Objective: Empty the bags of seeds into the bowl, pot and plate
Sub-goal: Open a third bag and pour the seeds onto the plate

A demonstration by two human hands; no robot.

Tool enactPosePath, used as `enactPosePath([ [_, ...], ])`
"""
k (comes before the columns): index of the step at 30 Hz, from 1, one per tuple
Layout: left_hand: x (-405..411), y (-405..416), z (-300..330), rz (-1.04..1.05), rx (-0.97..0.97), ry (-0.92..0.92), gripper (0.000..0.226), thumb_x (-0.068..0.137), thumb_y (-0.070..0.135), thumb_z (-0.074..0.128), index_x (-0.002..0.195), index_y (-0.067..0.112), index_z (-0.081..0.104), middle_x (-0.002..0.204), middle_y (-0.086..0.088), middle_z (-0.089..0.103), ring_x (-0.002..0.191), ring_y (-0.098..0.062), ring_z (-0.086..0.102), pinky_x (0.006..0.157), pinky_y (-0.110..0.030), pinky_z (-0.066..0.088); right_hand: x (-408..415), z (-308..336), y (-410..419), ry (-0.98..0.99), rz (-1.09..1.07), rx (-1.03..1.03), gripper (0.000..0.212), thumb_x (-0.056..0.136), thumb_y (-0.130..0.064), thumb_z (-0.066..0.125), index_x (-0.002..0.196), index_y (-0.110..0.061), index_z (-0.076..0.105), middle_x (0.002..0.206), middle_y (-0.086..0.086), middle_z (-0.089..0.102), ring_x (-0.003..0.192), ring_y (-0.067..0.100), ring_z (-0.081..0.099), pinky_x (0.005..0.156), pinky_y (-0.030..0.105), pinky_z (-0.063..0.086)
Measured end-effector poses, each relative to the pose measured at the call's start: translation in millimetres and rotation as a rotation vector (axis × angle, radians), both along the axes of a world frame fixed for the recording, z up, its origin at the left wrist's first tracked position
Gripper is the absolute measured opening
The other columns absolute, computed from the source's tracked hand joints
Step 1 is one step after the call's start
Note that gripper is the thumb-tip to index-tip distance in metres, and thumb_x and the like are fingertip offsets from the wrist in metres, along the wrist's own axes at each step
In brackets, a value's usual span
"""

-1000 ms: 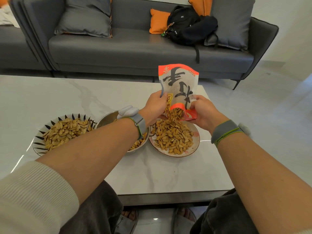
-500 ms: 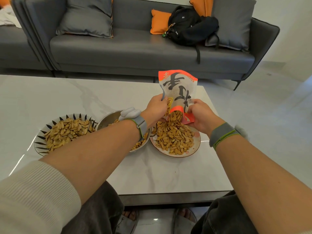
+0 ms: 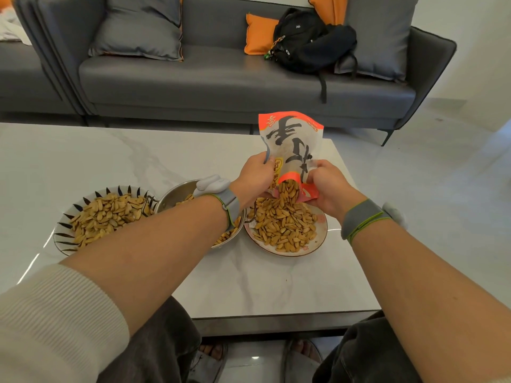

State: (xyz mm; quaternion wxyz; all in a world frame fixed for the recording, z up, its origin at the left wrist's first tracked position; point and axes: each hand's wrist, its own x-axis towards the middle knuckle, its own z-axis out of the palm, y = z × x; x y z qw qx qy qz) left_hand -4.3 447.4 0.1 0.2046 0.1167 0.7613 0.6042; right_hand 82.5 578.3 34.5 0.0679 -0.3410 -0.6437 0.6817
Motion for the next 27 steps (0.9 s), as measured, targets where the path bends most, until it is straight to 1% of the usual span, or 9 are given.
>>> enactPosePath([
  [2,0,0,0,-0.001,0.005,-0.002,0.039,0.116,0.037,0.033,0.128,0.015,0.063,0.124,-0.027,0.068,0.095,-0.041,0.078,0.07,-0.056,0.068,0,0,2,0.001,-0.007,-0.003,0.052,0.096,0.011,0.032,0.131,-0.019,0.056,0.115,0.014,0.068,0.089,0.037,0.069,0.087,0.066,0.061],
  [5,0,0,5,0.012,0.031,-0.019,0.037,0.116,0.035,0.033,0.127,0.018,0.064,0.12,-0.026,0.07,0.093,-0.044,0.078,0.072,-0.057,0.067,-1,1,9,0.024,-0.02,-0.013,0.057,0.094,0.012,0.032,0.137,-0.018,0.055,0.122,0.016,0.068,0.085,0.033,0.069,0.076,0.055,0.064],
  [9,1,0,4,0.007,0.019,-0.022,0.039,0.116,0.036,0.032,0.126,0.017,0.065,0.122,-0.027,0.07,0.093,-0.044,0.078,0.072,-0.058,0.067,0,1,4,0.016,-0.008,-0.013,0.05,0.099,0.008,0.033,0.132,-0.022,0.056,0.116,0.012,0.069,0.089,0.034,0.067,0.088,0.064,0.061],
  [13,1,-1,8,0.008,0.05,-0.04,0.036,0.116,0.036,0.033,0.132,0.023,0.062,0.121,-0.021,0.071,0.093,-0.039,0.079,0.072,-0.055,0.068,0,2,9,0.035,-0.026,-0.015,0.055,0.095,0.01,0.032,0.133,-0.021,0.057,0.124,0.016,0.069,0.09,0.033,0.07,0.074,0.053,0.065],
  [16,2,-1,6,0.004,0.047,-0.045,0.037,0.117,0.037,0.032,0.129,0.022,0.064,0.12,-0.02,0.072,0.092,-0.039,0.079,0.072,-0.055,0.068,1,2,7,0.023,-0.007,-0.018,0.054,0.096,0.01,0.032,0.132,-0.024,0.055,0.125,0.015,0.068,0.092,0.034,0.069,0.082,0.057,0.064],
  [19,1,-1,8,0.011,0.046,-0.037,0.036,0.117,0.036,0.032,0.13,0.022,0.063,0.119,-0.02,0.072,0.089,-0.039,0.08,0.072,-0.055,0.068,0,3,9,0.03,-0.006,-0.027,0.055,0.095,0.011,0.032,0.132,-0.022,0.055,0.125,0.015,0.068,0.091,0.035,0.07,0.079,0.056,0.064],
  [22,0,-1,9,0.004,0.056,-0.045,0.036,0.117,0.036,0.033,0.132,0.023,0.062,0.118,-0.016,0.073,0.087,-0.037,0.08,0.072,-0.054,0.068,0,3,12,0.025,0.006,-0.027,0.057,0.095,0.011,0.031,0.135,-0.021,0.054,0.124,0.015,0.067,0.086,0.037,0.069,0.089,0.065,0.059],
  [23,1,-1,8,0.005,0.05,-0.046,0.036,0.117,0.036,0.033,0.132,0.023,0.063,0.118,-0.016,0.073,0.087,-0.037,0.08,0.071,-0.054,0.068,1,3,10,0.018,0.013,-0.022,0.055,0.095,0.011,0.031,0.134,-0.021,0.054,0.122,0.015,0.066,0.084,0.036,0.069,0.091,0.065,0.058],
  [27,2,-1,8,0.012,0.046,-0.046,0.037,0.117,0.036,0.032,0.132,0.022,0.062,0.118,-0.017,0.073,0.087,-0.037,0.08,0.07,-0.051,0.069,2,5,9,0.025,0.013,-0.031,0.054,0.096,0.011,0.032,0.133,-0.022,0.053,0.122,0.015,0.066,0.087,0.036,0.071,0.084,0.061,0.063],
])
